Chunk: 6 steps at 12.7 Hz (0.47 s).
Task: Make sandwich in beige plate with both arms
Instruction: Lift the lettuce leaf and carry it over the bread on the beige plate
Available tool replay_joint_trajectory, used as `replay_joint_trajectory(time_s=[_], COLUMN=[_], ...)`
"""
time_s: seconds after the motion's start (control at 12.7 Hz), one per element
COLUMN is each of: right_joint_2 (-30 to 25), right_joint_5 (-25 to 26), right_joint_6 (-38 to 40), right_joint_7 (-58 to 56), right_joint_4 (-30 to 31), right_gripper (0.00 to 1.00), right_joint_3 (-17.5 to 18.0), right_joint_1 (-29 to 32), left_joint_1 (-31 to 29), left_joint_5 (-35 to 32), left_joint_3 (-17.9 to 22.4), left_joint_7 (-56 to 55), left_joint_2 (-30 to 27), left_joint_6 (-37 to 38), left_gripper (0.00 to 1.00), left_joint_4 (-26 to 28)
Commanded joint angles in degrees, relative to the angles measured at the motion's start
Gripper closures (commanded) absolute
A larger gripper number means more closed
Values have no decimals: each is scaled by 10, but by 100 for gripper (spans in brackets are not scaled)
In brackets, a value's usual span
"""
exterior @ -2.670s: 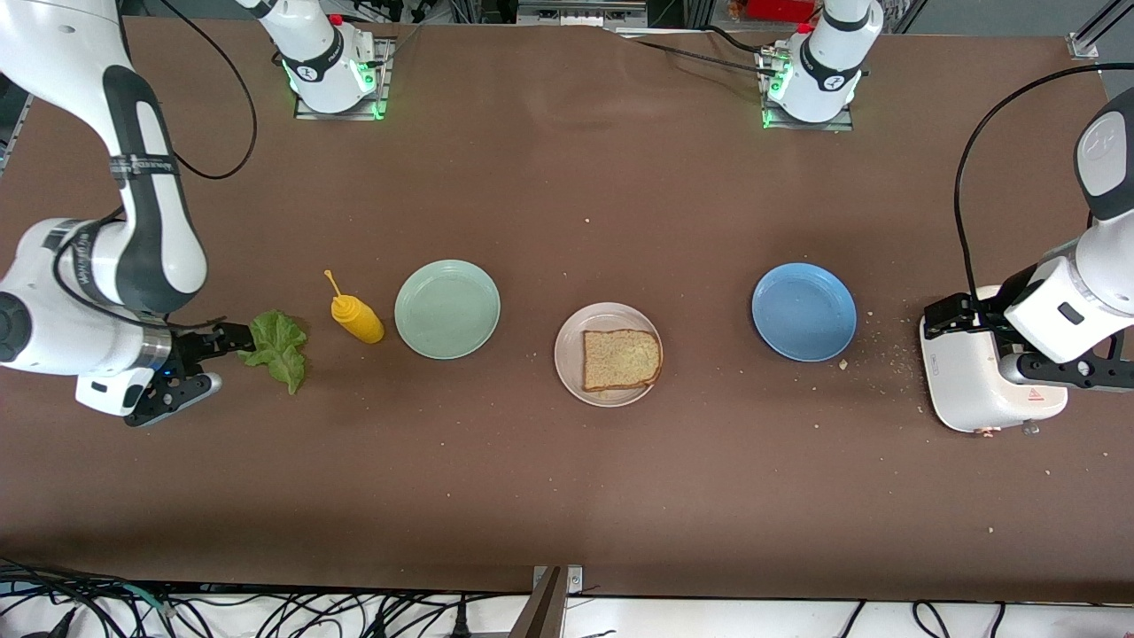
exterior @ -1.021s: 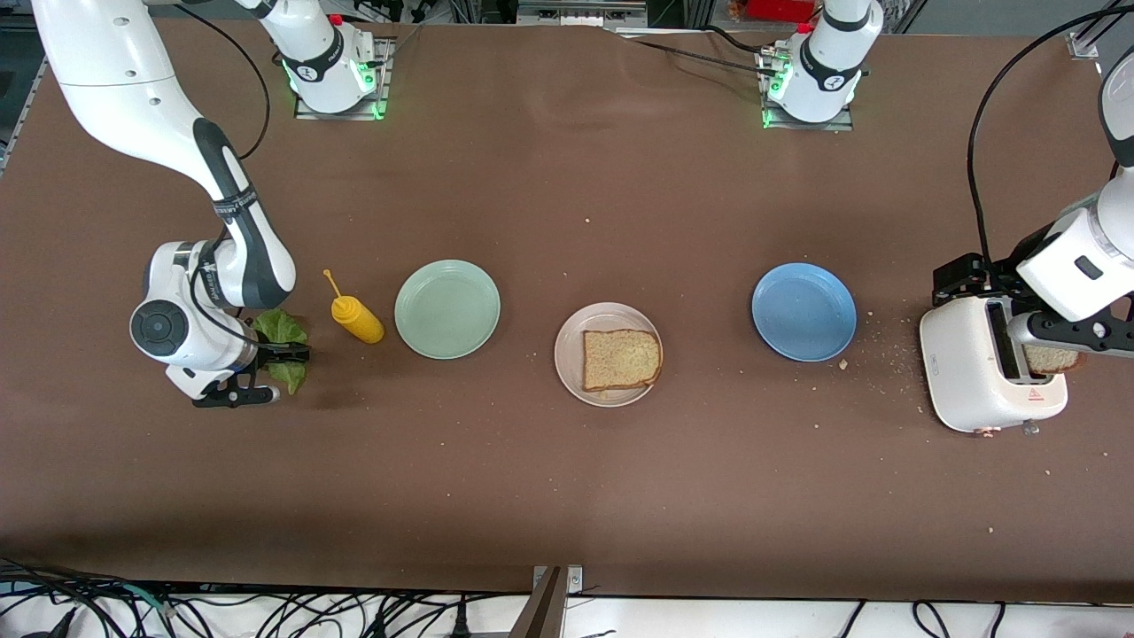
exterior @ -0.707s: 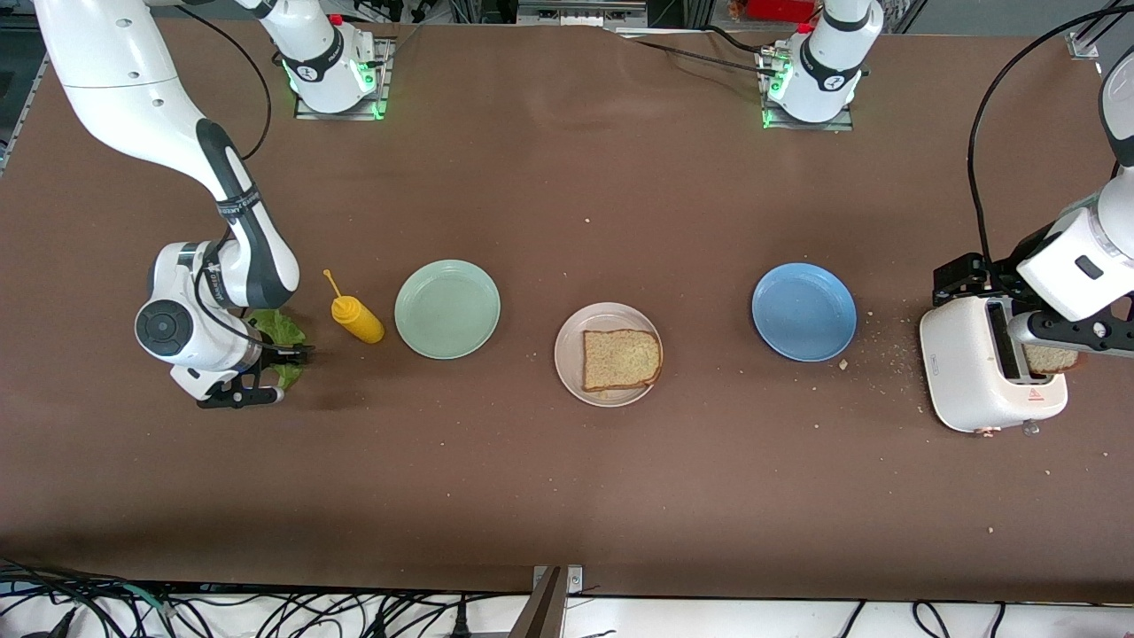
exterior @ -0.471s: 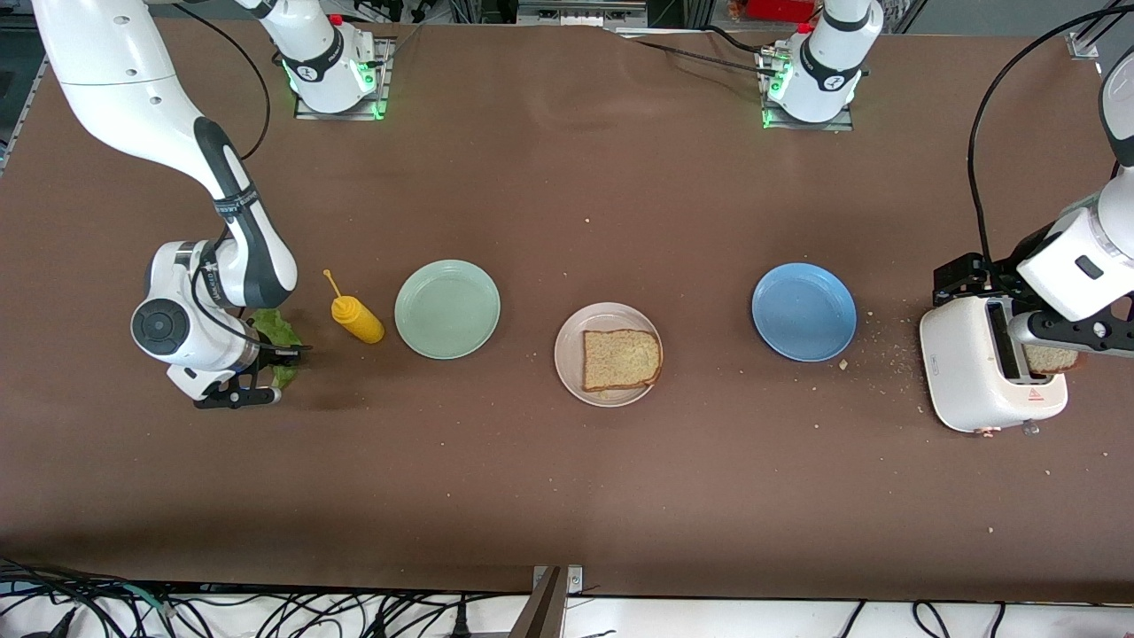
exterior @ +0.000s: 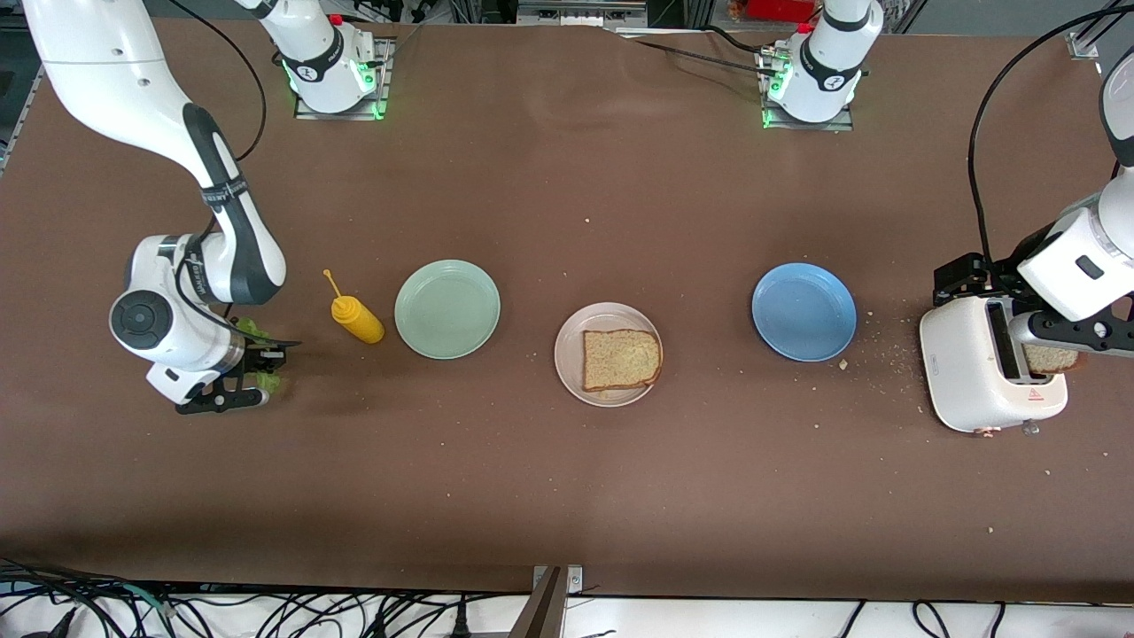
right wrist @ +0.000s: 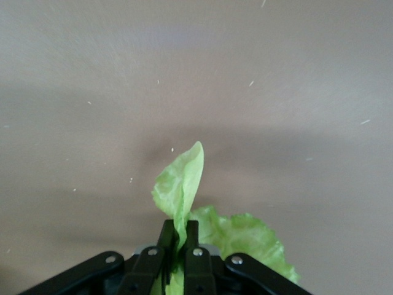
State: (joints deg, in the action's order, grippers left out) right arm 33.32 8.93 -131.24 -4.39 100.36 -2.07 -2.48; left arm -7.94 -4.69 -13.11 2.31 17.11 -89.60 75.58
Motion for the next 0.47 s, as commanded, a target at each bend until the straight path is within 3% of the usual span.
replay_joint_trajectory(time_s=[0.0, 0.16, 0.39], right_joint_2=[-45, -69, -105], right_joint_5=[13, 12, 7], right_joint_6=[82, 141, 163], right_joint_7=[-29, -46, -74], right_joint_4=[-30, -60, -75], right_gripper=[100, 100, 100], right_joint_3=[8, 28, 58], right_joint_1=[-8, -12, -23], left_joint_1=[-3, -3, -3], left_joint_5=[5, 5, 5], left_joint_3=[0, 0, 0], left_joint_7=[15, 16, 16], left_joint_2=[-9, -9, -9], left_joint_6=[8, 8, 8], left_gripper=[0, 0, 0], left_joint_4=[2, 2, 2])
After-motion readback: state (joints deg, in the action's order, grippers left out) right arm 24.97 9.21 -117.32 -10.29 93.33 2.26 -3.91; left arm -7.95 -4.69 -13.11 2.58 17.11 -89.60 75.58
